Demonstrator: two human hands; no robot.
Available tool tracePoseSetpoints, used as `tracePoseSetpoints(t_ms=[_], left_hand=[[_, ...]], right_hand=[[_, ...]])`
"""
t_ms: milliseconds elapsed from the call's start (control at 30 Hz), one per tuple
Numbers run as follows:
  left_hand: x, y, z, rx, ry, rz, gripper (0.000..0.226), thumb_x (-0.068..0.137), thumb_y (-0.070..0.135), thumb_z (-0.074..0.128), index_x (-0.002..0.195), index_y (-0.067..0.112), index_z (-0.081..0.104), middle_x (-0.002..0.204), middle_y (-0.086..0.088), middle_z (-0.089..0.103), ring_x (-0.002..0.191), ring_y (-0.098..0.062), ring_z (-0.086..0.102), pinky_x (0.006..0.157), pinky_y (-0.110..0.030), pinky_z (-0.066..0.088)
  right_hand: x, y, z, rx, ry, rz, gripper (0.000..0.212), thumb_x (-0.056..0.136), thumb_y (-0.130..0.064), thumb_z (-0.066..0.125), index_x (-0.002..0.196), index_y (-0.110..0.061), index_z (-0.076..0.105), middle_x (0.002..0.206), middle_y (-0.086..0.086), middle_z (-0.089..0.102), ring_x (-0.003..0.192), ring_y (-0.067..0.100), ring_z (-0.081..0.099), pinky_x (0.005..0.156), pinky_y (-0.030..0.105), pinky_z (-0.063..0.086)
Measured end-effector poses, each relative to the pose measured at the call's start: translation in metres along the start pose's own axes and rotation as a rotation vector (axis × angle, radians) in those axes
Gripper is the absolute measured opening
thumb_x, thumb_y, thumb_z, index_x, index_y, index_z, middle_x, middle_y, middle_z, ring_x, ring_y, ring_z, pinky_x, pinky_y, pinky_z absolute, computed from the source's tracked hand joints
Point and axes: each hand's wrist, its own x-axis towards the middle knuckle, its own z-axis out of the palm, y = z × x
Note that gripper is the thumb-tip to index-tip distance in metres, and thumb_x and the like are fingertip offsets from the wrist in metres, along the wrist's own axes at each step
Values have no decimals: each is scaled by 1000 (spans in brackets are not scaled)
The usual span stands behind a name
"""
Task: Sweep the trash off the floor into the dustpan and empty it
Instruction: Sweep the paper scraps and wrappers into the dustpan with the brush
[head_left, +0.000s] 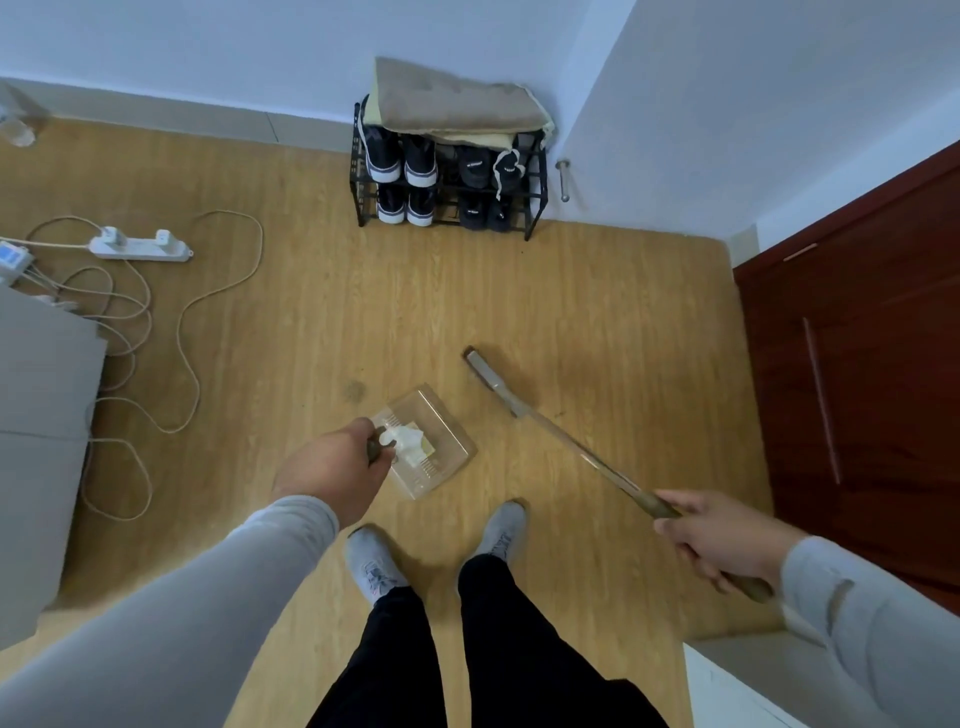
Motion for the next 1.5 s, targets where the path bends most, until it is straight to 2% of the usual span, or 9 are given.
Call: tracePoseSetpoints(t_ms=[133,267,367,567,800,967,1133,1367,1500], left_hand=[[8,18,9,23,-23,21,26,97,51,46,89,25,49,68,6,59,61,-18,58,58,-33,53],[5,37,25,8,-47,40,26,99,49,43,93,24,48,69,4,60,64,-23,61,57,-33,52],[2,44,29,28,-29,53,27,99,49,41,95,23,48,70,4,62,65,-24,62,57,-33,52],[-1,42,26,18,-7,59,27,99,48,42,92,23,47,67,5,59,61,-23,60,52,-31,47],[-3,42,28,29,-5,56,29,99,50,42,89,23,46,65,5,58,61,-24,59,51,-30,45],[-3,40,30,41,4,39,30,99,52,41,89,24,46,65,6,58,59,-20,57,49,-30,44],[0,43,31,36,8,40,30,99,52,41,89,24,47,65,7,58,59,-20,57,49,-29,44],[-4,40,28,31,17,52,28,99,51,41,91,25,47,65,7,57,58,-18,57,47,-29,41],[-7,38,23,32,-8,29,26,100,50,41,96,26,48,67,8,58,57,-16,56,47,-28,41]], right_hand=[[57,-9,25,-148,170,66,27,94,-5,47,116,-13,62,63,11,54,51,24,55,51,32,51],[72,-23,67,-359,57,63,10,92,-3,49,87,-5,58,71,7,57,59,19,58,53,23,49],[54,-16,87,-338,-109,43,19,95,-5,48,108,-1,61,75,10,55,61,21,56,57,28,54],[18,14,14,225,-226,98,36,102,-15,55,134,-31,55,64,2,51,42,8,39,37,22,34],[49,-3,-18,15,125,-34,36,101,-14,52,133,-31,53,64,8,53,46,18,46,39,24,40],[119,-28,2,-255,294,71,38,92,-10,49,129,-10,58,98,14,64,86,35,68,62,36,55],[105,-14,54,-410,87,136,32,94,-8,49,123,-1,62,87,10,63,85,30,68,71,36,58],[33,24,52,-55,-186,89,44,98,-14,47,137,-35,47,69,4,48,47,14,43,41,22,37],[10,25,0,114,-228,78,36,102,-13,54,132,-32,57,62,3,51,41,10,40,39,24,36]])
